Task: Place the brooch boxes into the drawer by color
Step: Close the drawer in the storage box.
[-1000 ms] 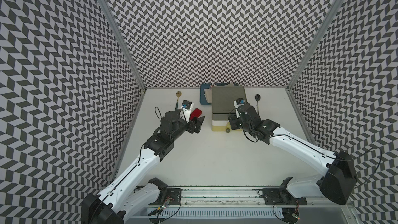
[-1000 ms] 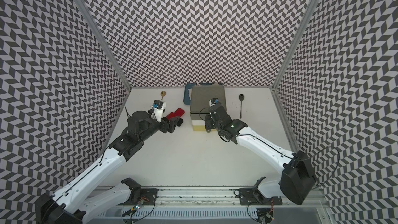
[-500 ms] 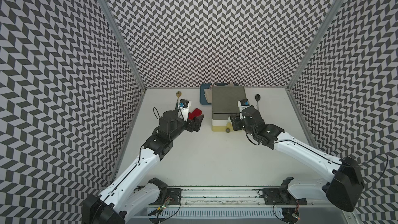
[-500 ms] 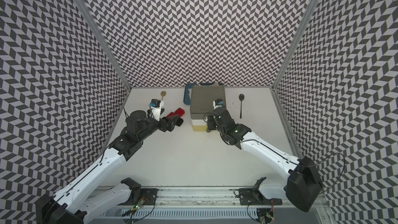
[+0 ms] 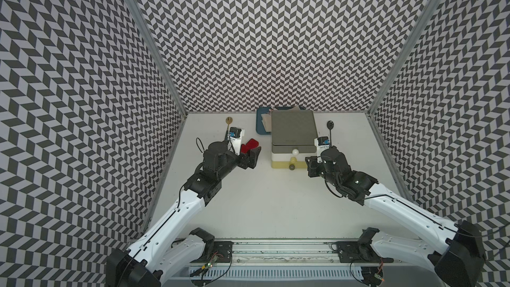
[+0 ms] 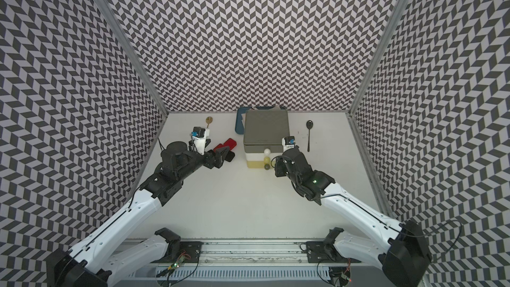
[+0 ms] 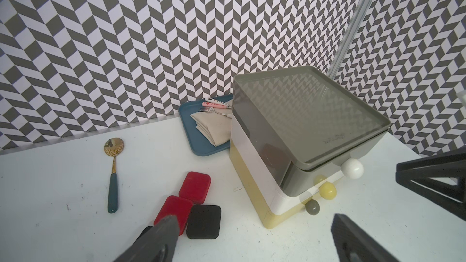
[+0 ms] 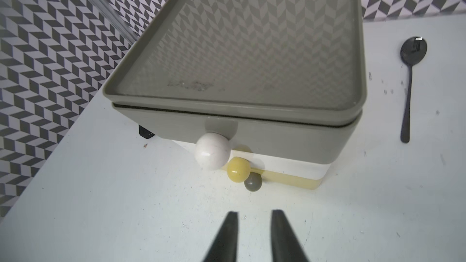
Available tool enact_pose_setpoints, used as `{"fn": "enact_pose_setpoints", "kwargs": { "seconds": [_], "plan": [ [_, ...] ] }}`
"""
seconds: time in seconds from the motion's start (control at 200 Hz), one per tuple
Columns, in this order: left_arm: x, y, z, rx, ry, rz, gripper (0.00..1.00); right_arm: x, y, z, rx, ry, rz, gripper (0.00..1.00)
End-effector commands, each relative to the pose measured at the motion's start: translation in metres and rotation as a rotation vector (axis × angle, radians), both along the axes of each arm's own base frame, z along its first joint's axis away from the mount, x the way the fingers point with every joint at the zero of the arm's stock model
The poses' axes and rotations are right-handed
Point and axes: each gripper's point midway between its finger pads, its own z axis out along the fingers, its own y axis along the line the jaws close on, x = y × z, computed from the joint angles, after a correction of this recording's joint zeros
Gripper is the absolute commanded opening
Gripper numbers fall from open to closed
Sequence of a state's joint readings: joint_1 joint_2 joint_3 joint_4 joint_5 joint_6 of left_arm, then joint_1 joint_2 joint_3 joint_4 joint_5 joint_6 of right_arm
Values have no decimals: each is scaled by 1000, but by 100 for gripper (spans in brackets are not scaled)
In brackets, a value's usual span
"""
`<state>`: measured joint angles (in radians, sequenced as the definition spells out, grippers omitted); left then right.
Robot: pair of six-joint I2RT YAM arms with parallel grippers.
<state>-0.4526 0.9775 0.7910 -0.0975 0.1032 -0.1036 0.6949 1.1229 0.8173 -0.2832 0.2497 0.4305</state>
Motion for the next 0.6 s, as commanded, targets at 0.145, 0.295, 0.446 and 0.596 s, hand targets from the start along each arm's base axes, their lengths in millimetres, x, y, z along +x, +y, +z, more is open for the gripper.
{"fn": "enact_pose_setpoints", "kwargs": {
  "seconds": [0.145, 0.295, 0.446, 0.596],
  "plan": [
    [2, 1, 1, -13, -5, 2, 100, 31, -3, 10, 19, -91, -63, 0],
    [3, 3, 0, -11, -2, 8, 100, 47, -5, 8, 31, -108, -93, 0],
    [4, 4, -3, -7, 3, 11, 100, 54, -2, 2, 25, -101, -96, 0],
    [5, 5, -6, -1, 8, 13, 100, 60, 1, 1, 30, -107, -100, 0]
  ]
}}
